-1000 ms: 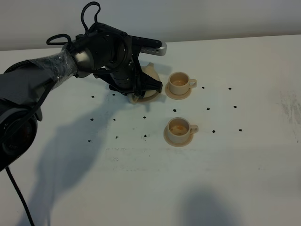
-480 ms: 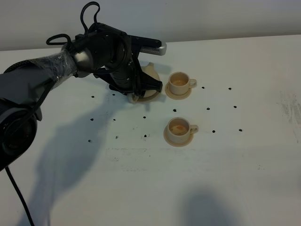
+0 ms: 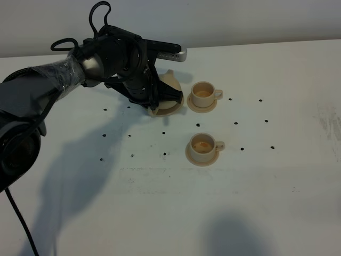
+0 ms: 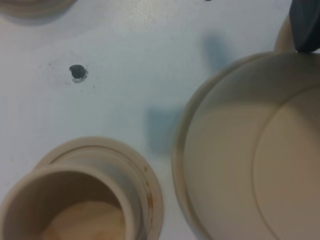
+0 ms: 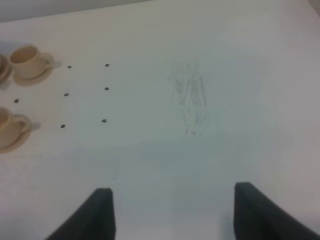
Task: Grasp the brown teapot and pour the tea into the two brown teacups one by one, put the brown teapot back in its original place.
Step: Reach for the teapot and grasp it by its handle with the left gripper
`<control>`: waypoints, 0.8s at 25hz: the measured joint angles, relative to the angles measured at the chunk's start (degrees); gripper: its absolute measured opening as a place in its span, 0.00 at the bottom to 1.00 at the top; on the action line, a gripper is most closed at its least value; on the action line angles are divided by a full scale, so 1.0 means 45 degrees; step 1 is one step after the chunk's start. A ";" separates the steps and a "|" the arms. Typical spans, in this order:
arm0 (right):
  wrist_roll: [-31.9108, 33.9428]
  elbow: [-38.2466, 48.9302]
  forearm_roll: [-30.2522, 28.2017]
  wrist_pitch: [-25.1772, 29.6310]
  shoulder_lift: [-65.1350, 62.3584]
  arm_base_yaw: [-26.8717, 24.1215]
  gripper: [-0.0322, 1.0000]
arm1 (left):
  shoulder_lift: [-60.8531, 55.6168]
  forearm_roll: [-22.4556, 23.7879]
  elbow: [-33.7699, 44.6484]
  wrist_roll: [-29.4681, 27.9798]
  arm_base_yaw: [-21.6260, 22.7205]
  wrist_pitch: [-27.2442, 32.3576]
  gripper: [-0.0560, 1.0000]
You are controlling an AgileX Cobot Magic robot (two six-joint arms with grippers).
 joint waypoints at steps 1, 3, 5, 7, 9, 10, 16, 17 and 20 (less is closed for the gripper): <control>0.0000 0.0000 0.0000 0.0000 0.0000 0.0000 0.52 | 0.0000 0.0032 0.0000 0.0000 0.0000 0.0012 0.14; 0.0000 0.0000 0.0000 0.0000 0.0000 0.0000 0.52 | 0.0000 0.0073 0.0000 0.0000 0.0000 0.0012 0.14; 0.0000 0.0000 0.0000 0.0000 0.0000 0.0000 0.52 | 0.0000 0.0151 0.0000 0.0000 0.0000 0.0012 0.14; 0.0000 0.0000 0.0000 0.0000 0.0000 0.0000 0.52 | 0.0000 0.0247 0.0000 0.0057 0.0000 0.0012 0.14; 0.0000 0.0000 0.0000 0.0000 0.0000 0.0000 0.52 | 0.0000 0.0300 0.0000 0.0254 0.0000 0.0012 0.14; 0.0000 0.0000 0.0000 0.0000 0.0000 0.0000 0.52 | 0.0000 0.0320 0.0000 0.0323 0.0000 0.0012 0.14; 0.0000 0.0000 0.0000 0.0000 0.0000 0.0000 0.52 | -0.0124 0.0376 0.0000 0.0527 -0.0012 0.0000 0.14; 0.0000 0.0000 0.0000 0.0000 0.0000 0.0000 0.52 | -0.0153 0.0376 0.0000 0.0623 -0.0012 0.0012 0.14; 0.0000 0.0000 0.0000 0.0000 0.0000 0.0000 0.52 | -0.0212 0.0321 0.0000 0.0896 -0.0012 0.0011 0.14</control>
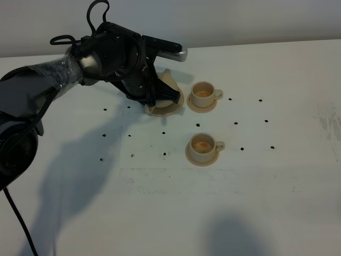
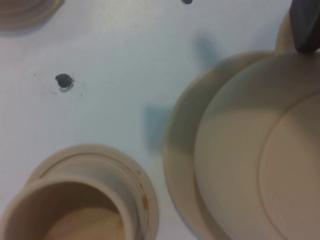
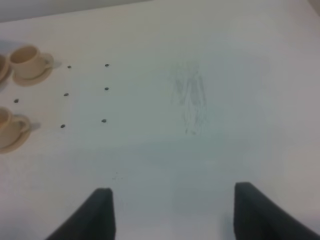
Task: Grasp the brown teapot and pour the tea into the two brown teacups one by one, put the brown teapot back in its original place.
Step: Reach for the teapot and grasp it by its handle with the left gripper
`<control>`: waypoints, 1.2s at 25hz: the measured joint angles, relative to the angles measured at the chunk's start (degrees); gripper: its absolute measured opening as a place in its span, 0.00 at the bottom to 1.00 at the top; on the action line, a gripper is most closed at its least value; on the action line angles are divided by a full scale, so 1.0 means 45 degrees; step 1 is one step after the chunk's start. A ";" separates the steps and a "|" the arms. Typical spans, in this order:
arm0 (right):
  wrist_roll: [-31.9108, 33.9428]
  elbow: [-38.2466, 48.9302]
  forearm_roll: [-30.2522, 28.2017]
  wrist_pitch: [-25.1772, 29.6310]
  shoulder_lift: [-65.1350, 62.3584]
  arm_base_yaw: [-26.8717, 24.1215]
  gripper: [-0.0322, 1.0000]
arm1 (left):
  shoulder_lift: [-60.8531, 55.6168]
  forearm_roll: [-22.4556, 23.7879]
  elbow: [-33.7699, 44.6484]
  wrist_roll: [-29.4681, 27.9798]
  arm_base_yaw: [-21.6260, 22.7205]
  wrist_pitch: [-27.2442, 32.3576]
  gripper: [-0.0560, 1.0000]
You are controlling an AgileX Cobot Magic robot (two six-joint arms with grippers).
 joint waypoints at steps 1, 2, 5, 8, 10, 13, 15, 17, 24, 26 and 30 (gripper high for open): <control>0.0000 0.0000 0.0000 0.0000 0.0000 0.0000 0.52 | -0.0025 -0.0027 0.0000 0.0059 0.0000 0.0024 0.14; 0.0000 0.0000 0.0000 0.0000 0.0000 0.0000 0.52 | -0.0058 -0.0052 0.0000 0.0084 0.0000 0.0023 0.14; 0.0000 0.0000 0.0000 0.0000 0.0000 0.0000 0.52 | -0.0211 -0.0066 0.0000 0.0305 0.0000 0.0059 0.14; 0.0000 0.0000 0.0000 0.0000 0.0000 0.0000 0.52 | -0.0362 -0.0066 0.0000 0.0632 0.0000 0.0144 0.14; 0.0000 0.0000 0.0000 0.0000 0.0000 0.0000 0.52 | -0.0445 -0.0066 0.0000 0.0962 0.0000 0.0316 0.14; 0.0000 0.0000 0.0000 0.0000 0.0000 0.0000 0.52 | -0.0552 -0.0066 0.0000 0.1572 0.0000 0.0495 0.14; 0.0000 0.0000 0.0000 0.0000 0.0000 0.0000 0.52 | -0.0610 -0.0078 0.0000 0.1789 0.0000 0.0674 0.14; 0.0000 0.0000 0.0000 0.0000 0.0000 0.0000 0.52 | -0.0657 -0.0078 0.0000 0.1980 0.0000 0.0716 0.14; 0.0000 0.0000 0.0000 0.0000 0.0000 0.0000 0.52 | -0.0756 -0.0259 0.0000 0.2724 0.0000 0.0716 0.14; 0.0000 0.0000 0.0000 0.0000 0.0000 0.0000 0.52 | -0.0810 -0.0259 0.0000 0.2738 0.0000 0.0716 0.14; 0.0000 0.0000 0.0000 0.0000 0.0000 0.0000 0.52 | -0.0900 -0.0109 0.0000 0.2761 0.0015 0.0722 0.14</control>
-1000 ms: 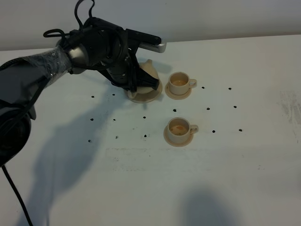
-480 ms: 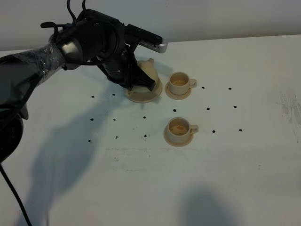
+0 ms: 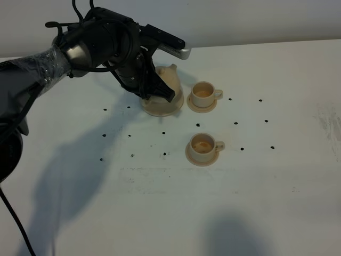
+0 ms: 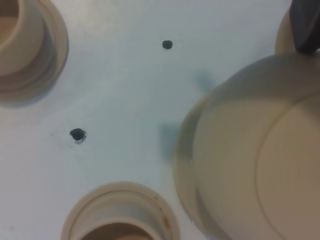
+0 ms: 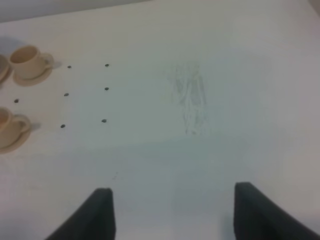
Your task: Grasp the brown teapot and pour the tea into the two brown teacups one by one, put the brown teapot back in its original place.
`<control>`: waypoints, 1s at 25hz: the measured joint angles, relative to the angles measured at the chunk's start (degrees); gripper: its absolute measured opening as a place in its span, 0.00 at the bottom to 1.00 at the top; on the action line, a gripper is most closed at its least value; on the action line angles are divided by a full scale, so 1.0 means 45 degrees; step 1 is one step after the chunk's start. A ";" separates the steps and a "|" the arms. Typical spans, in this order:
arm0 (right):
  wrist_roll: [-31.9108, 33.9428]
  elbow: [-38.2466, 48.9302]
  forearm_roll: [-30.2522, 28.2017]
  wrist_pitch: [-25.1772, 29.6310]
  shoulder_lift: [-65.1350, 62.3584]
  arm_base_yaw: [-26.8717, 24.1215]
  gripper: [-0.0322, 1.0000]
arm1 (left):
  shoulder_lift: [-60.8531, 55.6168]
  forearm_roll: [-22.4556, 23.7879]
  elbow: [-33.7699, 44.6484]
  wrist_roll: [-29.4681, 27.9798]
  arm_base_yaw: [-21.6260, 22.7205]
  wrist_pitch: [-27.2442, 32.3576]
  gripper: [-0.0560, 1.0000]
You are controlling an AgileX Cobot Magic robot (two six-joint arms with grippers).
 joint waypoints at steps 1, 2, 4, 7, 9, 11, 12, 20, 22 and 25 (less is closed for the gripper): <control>0.0000 0.0000 0.0000 0.0000 0.0000 0.0000 0.52 | -0.0012 0.0011 0.0000 0.0011 0.0026 0.0000 0.14; 0.0000 0.0000 0.0000 0.0000 0.0000 0.0000 0.52 | -0.0011 0.0038 0.0000 0.0009 0.0034 -0.0024 0.14; 0.0000 0.0000 0.0000 0.0000 0.0000 0.0000 0.52 | -0.0038 0.0051 0.0000 0.0163 0.0114 -0.0082 0.14; 0.0000 0.0000 0.0000 0.0000 0.0000 0.0000 0.52 | -0.0090 0.0107 0.0000 0.0667 0.0170 -0.0238 0.14; 0.0000 0.0000 0.0000 0.0000 0.0000 0.0000 0.52 | -0.0131 0.0107 0.0000 0.1113 0.0184 -0.0289 0.14; 0.0000 0.0000 0.0000 0.0000 0.0000 0.0000 0.52 | -0.0170 0.0107 0.0000 0.1551 0.0194 -0.0330 0.14; 0.0000 0.0000 0.0000 0.0000 0.0000 0.0000 0.52 | -0.0170 0.0107 0.0000 0.1788 0.0194 -0.0346 0.14; 0.0000 0.0000 0.0000 0.0000 0.0000 0.0000 0.52 | -0.0181 0.0137 0.0000 0.3363 0.0209 -0.0284 0.14; 0.0000 0.0000 0.0000 0.0000 0.0000 0.0000 0.52 | -0.0181 0.0233 0.0000 0.3747 0.0209 -0.0258 0.14; 0.0000 0.0000 0.0000 0.0000 0.0000 0.0000 0.52 | -0.0191 0.0384 0.0000 0.4437 0.0209 -0.0244 0.14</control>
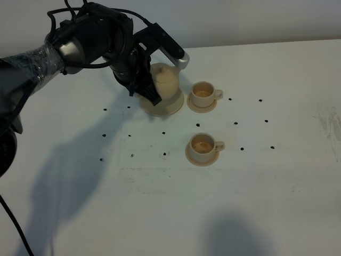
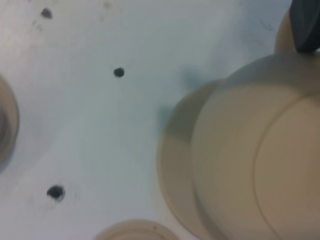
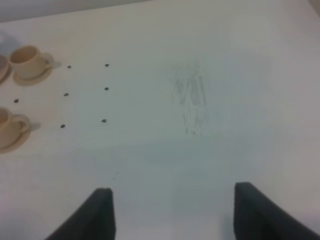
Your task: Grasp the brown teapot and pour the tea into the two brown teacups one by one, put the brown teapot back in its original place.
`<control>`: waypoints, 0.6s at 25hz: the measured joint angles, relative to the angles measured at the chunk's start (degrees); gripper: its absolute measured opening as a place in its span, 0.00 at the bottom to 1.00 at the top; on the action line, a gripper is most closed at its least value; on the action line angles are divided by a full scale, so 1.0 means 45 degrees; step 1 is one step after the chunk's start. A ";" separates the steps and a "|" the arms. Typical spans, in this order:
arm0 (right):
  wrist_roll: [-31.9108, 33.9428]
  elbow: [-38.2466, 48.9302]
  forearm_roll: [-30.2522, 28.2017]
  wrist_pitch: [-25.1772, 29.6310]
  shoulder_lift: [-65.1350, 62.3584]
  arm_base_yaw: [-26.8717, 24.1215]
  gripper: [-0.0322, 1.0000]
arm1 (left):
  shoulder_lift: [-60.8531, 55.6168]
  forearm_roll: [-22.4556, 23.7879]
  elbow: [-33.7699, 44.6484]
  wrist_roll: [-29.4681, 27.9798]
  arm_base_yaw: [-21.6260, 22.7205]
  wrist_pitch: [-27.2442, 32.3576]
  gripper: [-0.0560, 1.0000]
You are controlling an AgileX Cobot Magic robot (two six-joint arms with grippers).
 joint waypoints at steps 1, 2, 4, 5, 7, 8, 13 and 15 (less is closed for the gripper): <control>0.0000 0.0000 0.0000 0.0000 0.0000 0.0000 0.52 | 0.0000 0.0015 0.0000 0.0289 0.0000 0.0000 0.14; 0.0000 0.0000 0.0000 0.0000 0.0000 0.0000 0.52 | 0.0000 0.0065 0.0000 0.0574 0.0000 0.0000 0.14; 0.0000 0.0000 0.0000 0.0000 0.0000 0.0000 0.52 | 0.0000 0.0155 0.0000 0.0960 0.0000 0.0000 0.14; 0.0000 0.0000 0.0000 0.0000 0.0000 0.0000 0.52 | 0.0000 0.0193 0.0000 0.1119 0.0000 -0.0016 0.14; 0.0000 0.0000 0.0000 0.0000 0.0000 0.0000 0.52 | 0.0000 0.0289 0.0000 0.1249 0.0000 -0.0143 0.14; 0.0000 0.0000 0.0000 0.0000 0.0000 0.0000 0.52 | 0.0000 0.0352 0.0000 0.1303 0.0000 -0.0175 0.14; 0.0000 0.0000 0.0000 0.0000 0.0000 0.0000 0.52 | -0.0004 0.0552 0.0000 0.1889 0.0000 -0.0475 0.14; 0.0000 0.0000 0.0000 0.0000 0.0000 0.0000 0.52 | -0.0004 0.0579 0.0000 0.2164 0.0000 -0.0661 0.14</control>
